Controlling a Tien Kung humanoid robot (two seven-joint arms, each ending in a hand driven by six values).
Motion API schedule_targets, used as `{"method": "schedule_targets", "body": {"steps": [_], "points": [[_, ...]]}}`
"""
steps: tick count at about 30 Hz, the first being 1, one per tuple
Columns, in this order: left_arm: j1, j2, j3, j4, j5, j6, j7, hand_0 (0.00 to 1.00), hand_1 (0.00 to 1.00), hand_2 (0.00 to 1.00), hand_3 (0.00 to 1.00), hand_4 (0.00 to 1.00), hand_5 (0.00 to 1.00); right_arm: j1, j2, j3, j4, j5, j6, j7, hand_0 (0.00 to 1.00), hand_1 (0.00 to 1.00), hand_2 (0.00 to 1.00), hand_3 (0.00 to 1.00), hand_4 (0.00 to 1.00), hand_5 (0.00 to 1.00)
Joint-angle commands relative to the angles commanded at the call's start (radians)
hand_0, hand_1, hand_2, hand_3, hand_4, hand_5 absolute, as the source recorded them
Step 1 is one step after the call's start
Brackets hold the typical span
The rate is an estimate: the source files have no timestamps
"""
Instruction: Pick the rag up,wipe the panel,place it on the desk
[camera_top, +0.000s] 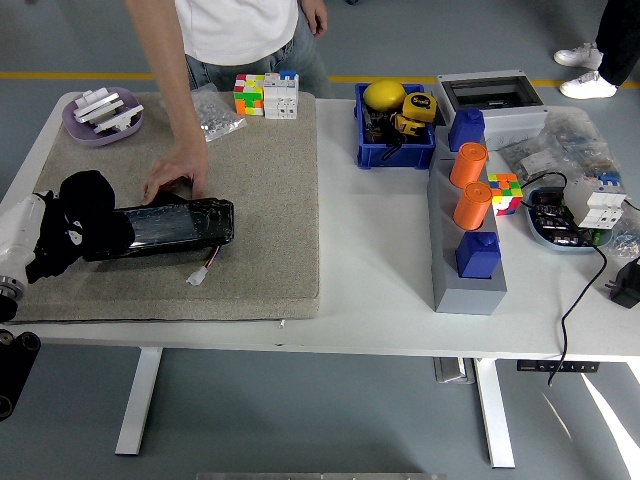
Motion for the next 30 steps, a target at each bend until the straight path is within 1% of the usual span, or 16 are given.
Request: {"method": "schedule_targets", "body": {"steps": [4, 9, 12, 21, 30], "points": [[0.000, -0.003, 0.038, -0.019, -0.005, -0.002, 0.004, 0.260, 0.209, 0.539, 0.394, 0.002, 0.002, 0.001, -0.001, 0.002, 0.000, -0.003, 0.000, -0.001, 0.772, 0.629, 0.678, 0.612, 0.998, 0.566], [-0.006, -0.007, 0.095, -0.062, -0.021, -0.002, 0.013, 0.261, 0.210, 0.538, 0.395, 0.002, 0.002, 0.002, -0.001, 0.006, 0.000, -0.006, 0.000, 0.000, 0.772, 0.628, 0.679, 0.612, 0.998, 0.567], [-0.016, -0.008, 0.130, -0.071, -0.031, -0.004, 0.016, 0.260, 0.210, 0.538, 0.395, 0.002, 0.002, 0.002, -0.002, 0.003, 0.000, -0.004, 0.001, 0.001, 0.771, 0.628, 0.679, 0.612, 0.998, 0.567], [-0.045, 0.002, 0.226, -0.087, -0.044, -0.012, 0.030, 0.263, 0.211, 0.538, 0.396, 0.002, 0.002, 0.001, -0.009, -0.008, 0.000, 0.010, -0.001, -0.004, 0.772, 0.627, 0.679, 0.612, 0.998, 0.566], [-0.067, -0.018, 0.321, -0.117, -0.046, -0.022, 0.046, 0.262, 0.212, 0.534, 0.396, 0.002, 0.002, 0.004, -0.008, -0.003, 0.000, 0.005, -0.001, -0.004, 0.771, 0.628, 0.679, 0.613, 0.998, 0.566]]}}
